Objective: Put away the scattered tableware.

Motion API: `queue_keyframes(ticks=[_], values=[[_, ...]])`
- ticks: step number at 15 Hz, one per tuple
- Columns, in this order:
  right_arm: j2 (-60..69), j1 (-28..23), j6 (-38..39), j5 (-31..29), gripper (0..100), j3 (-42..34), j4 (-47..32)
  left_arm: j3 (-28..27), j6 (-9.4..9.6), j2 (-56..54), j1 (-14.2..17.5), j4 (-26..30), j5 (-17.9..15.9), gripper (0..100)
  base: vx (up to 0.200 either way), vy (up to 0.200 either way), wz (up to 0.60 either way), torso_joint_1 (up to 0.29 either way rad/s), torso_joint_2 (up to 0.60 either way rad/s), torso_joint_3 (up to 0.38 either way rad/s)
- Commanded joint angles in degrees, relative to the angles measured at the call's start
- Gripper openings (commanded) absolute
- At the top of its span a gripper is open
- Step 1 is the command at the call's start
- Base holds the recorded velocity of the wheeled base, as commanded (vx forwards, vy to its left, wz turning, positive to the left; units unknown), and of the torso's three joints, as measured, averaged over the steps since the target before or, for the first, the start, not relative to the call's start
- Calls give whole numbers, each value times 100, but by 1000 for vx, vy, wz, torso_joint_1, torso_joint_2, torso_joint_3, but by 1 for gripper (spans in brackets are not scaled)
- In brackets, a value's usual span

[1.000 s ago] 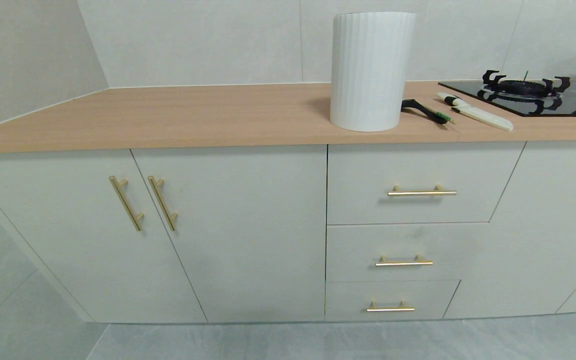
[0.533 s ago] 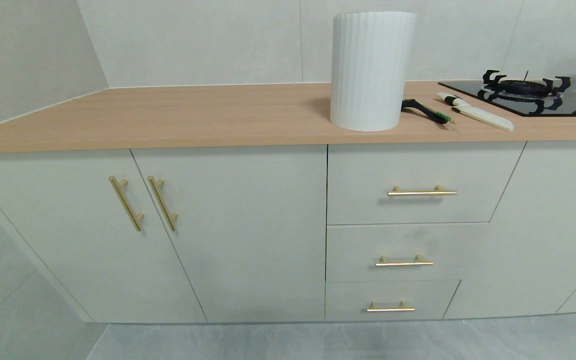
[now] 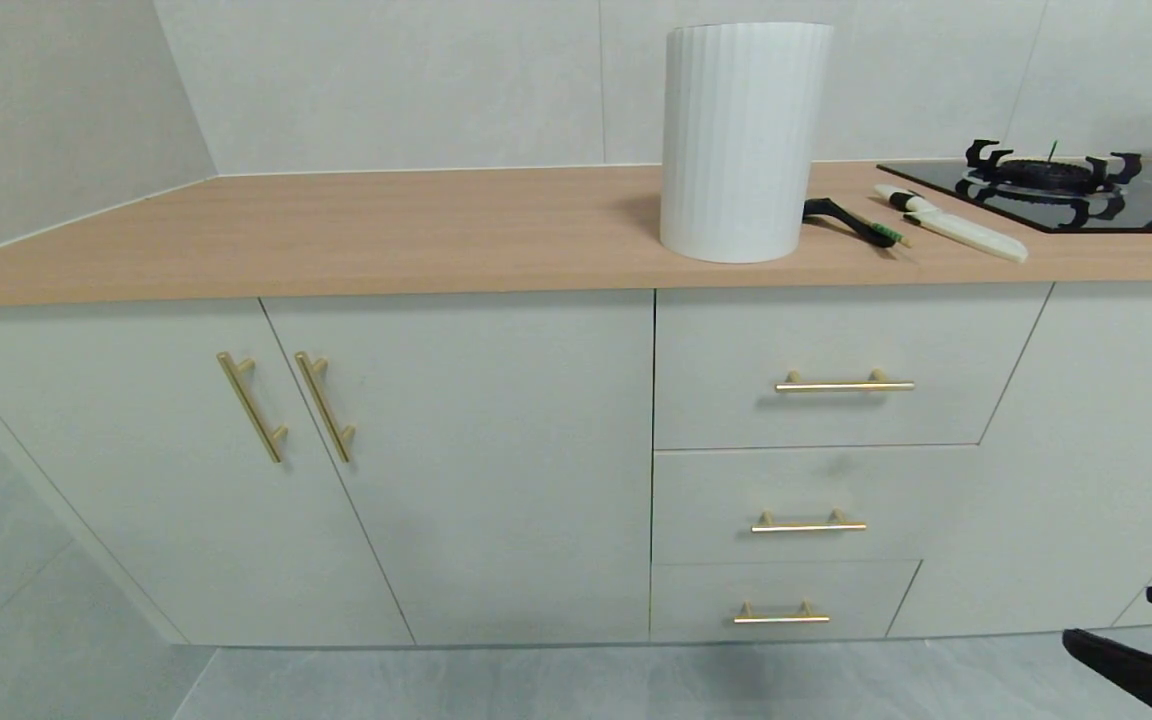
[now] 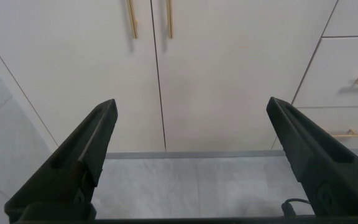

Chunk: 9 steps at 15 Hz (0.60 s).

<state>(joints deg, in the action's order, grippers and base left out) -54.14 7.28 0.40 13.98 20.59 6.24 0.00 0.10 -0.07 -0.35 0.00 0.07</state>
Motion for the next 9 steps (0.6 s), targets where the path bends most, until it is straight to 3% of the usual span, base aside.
queue_keyframes(ticks=[1, 5, 9], values=[[-1925, 125, -40, -36, 100, 578, 518, 0, -1, 7, 0, 0, 1, 100, 0, 0, 0, 0, 0, 0], [-3797, 406, -111, -379, 100, 1553, 1090, 0, -1, 7, 0, 0, 1, 100, 0, 0, 0, 0, 0, 0], [-5001, 626, -111, -722, 100, 1764, 2136, 0, -1, 7, 0, 0, 1, 100, 0, 0, 0, 0, 0, 0]])
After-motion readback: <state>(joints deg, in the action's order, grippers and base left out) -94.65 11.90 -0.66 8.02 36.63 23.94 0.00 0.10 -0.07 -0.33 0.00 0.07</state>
